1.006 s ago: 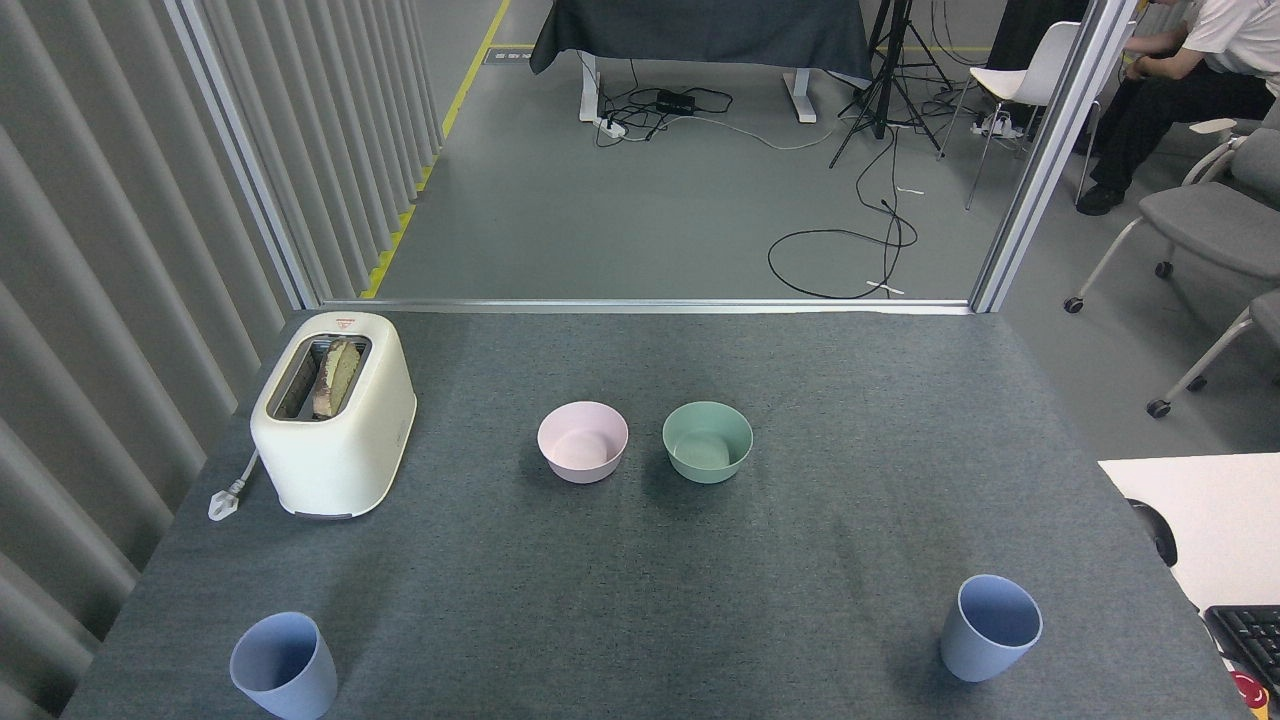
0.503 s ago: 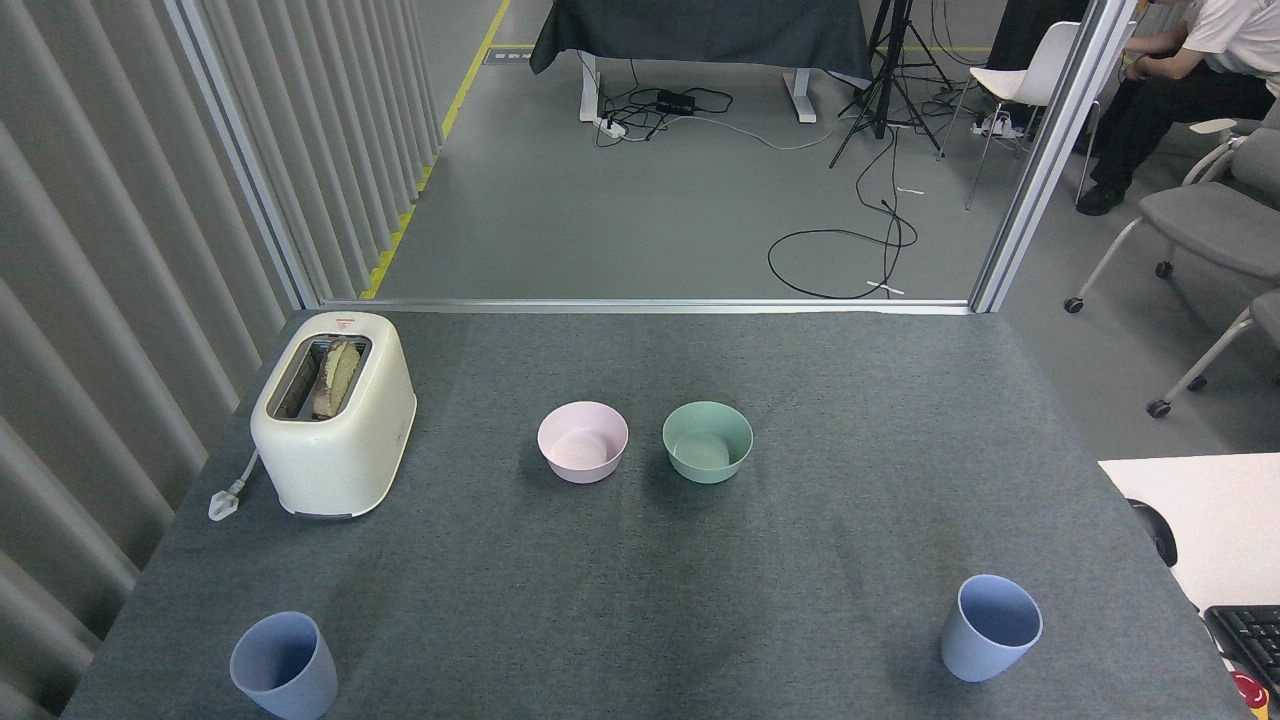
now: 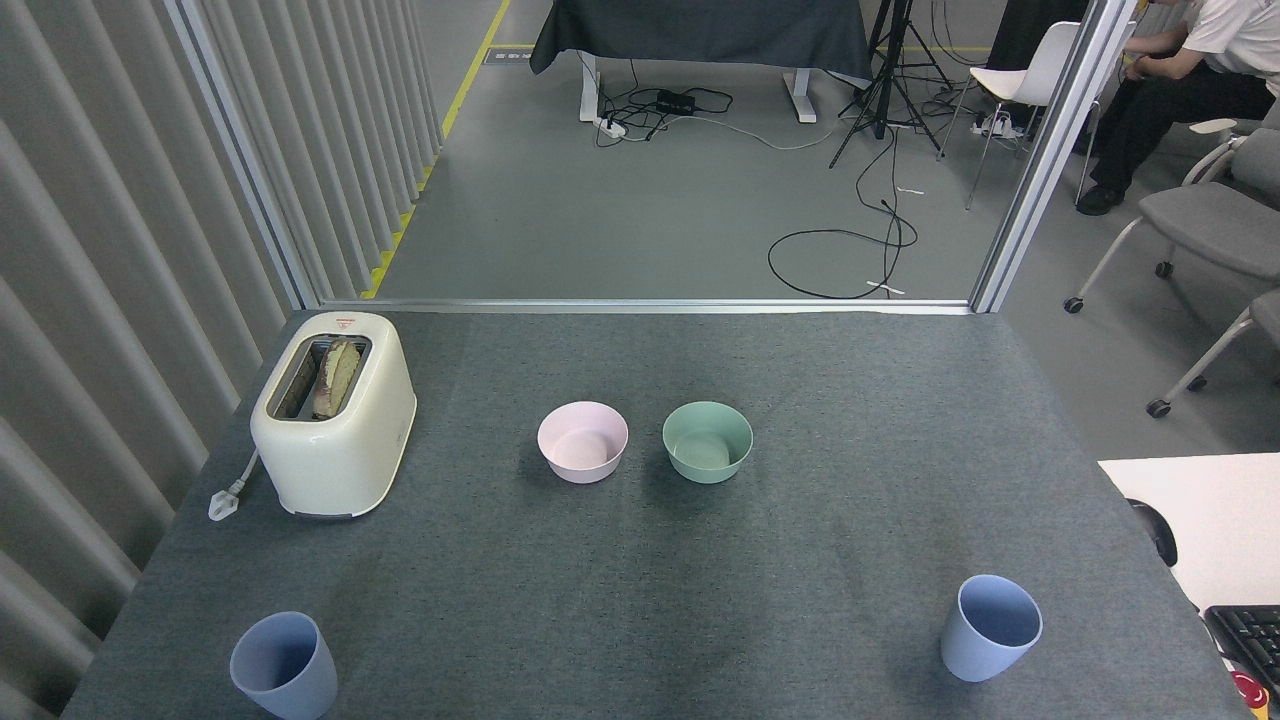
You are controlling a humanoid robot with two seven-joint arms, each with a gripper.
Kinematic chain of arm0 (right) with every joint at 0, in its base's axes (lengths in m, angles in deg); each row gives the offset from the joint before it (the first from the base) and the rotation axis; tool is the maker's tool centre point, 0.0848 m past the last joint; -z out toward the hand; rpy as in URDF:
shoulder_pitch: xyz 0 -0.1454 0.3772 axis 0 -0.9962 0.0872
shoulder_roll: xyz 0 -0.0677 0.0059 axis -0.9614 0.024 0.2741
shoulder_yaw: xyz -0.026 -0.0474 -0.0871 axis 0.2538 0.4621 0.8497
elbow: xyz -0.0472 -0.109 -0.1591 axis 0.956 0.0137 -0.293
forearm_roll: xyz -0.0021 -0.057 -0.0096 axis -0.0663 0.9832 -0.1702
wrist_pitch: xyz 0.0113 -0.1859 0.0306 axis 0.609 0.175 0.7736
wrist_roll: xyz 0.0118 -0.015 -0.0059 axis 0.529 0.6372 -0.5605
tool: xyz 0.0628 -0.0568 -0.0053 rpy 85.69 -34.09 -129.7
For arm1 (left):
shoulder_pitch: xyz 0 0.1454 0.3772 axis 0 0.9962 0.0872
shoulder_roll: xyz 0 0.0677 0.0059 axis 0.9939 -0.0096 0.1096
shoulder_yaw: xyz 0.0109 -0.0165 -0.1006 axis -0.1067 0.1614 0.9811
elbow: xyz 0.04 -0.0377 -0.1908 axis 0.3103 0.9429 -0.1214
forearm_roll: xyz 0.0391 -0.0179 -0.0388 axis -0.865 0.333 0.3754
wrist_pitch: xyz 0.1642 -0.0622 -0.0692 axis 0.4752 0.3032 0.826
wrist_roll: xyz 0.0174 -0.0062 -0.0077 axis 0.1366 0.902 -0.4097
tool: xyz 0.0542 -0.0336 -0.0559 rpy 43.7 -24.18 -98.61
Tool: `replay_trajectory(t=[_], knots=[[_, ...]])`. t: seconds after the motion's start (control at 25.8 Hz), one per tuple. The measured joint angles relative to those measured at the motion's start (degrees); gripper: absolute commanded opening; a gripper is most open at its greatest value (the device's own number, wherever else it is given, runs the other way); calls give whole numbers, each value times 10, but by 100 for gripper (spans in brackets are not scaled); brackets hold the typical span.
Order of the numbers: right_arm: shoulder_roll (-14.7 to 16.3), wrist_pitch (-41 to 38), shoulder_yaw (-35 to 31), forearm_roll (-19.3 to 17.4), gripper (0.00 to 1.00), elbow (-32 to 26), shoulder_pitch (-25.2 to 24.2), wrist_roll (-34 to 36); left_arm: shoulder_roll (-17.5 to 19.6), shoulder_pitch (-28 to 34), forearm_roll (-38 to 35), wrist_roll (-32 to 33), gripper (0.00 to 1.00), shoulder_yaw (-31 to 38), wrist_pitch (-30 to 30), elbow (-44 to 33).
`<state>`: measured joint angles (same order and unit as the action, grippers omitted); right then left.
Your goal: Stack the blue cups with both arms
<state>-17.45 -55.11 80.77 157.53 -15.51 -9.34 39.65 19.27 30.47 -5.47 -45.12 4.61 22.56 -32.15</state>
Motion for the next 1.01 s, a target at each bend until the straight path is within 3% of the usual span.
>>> replay_trajectory(t=[1.01], knots=[[0, 47, 56, 0, 100, 4, -1, 1, 3, -104, 37, 2, 99, 36, 6, 106]])
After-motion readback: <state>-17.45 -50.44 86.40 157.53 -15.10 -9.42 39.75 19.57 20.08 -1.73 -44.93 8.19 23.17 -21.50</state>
